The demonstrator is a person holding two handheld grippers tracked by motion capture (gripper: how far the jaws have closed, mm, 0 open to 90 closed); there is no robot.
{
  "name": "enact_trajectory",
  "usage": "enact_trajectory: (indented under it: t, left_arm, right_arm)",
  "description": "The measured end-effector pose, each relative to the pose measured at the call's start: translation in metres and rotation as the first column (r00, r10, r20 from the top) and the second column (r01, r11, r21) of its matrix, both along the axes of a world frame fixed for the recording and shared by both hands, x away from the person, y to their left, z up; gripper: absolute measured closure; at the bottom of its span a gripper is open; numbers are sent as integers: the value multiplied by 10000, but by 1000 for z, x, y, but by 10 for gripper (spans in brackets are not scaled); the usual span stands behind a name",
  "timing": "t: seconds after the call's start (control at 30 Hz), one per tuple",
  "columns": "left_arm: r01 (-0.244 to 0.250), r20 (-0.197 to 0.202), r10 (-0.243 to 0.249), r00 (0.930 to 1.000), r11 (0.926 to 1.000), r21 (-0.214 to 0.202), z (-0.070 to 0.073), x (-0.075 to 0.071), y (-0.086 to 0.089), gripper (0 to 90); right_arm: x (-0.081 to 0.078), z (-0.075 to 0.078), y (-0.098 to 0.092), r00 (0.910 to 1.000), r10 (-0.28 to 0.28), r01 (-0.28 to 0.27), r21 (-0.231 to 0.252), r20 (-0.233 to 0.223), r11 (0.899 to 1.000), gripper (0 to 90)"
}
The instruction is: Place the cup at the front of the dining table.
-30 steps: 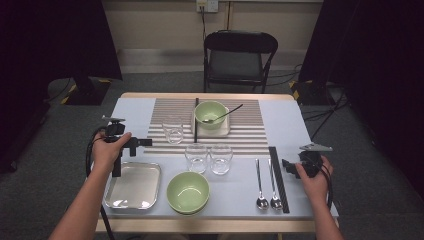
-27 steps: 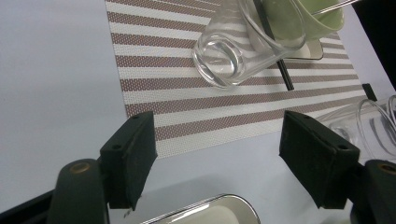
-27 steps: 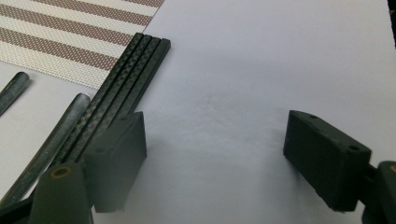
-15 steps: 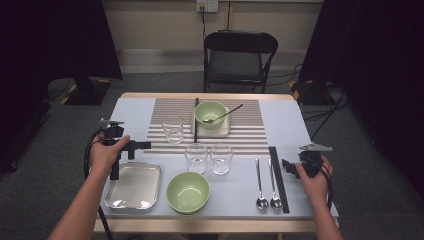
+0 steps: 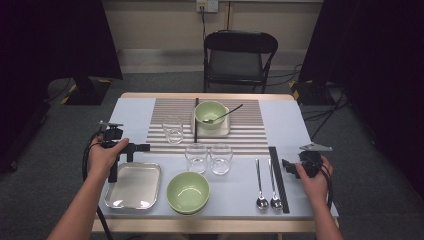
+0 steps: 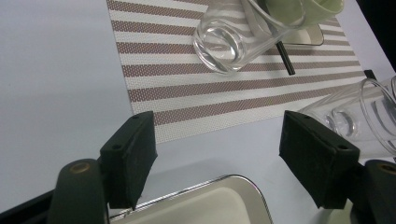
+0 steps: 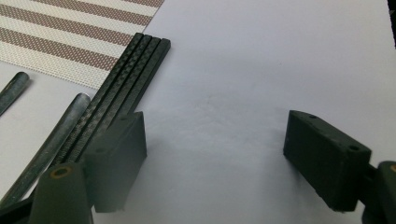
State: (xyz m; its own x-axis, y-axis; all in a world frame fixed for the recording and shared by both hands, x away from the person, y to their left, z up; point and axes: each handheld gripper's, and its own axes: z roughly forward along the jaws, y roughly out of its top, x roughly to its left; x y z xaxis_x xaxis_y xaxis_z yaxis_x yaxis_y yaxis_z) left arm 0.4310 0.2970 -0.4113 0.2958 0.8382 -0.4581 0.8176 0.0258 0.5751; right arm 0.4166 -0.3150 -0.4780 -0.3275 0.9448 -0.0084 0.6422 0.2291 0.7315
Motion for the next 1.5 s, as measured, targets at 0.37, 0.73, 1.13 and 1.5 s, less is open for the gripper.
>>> enact_trajectory:
  t: [0.37,0.73,1.13,1.5]
  left_arm:
    - [168,12,-168,9999,9999,21,-3,-5,1,271]
    - [253,11,-253,9997,9997,65,-6,-11,2,272]
    - [373,93,-373,9993,9993,77,-4,-15,2,275]
    - [466,105,-466,9989,9989,-52,-10,-20,4,276]
  right_arm:
    - [0,0,0,10000,-18,18,10,-10,10000,201]
    - [0,0,0,10000,-14,14,3,-8,10000,201]
    - [0,0,0,10000,-15,15,6,-10,10000,201]
    - [0,0,0,10000,-20,20,10,-12,10000,201]
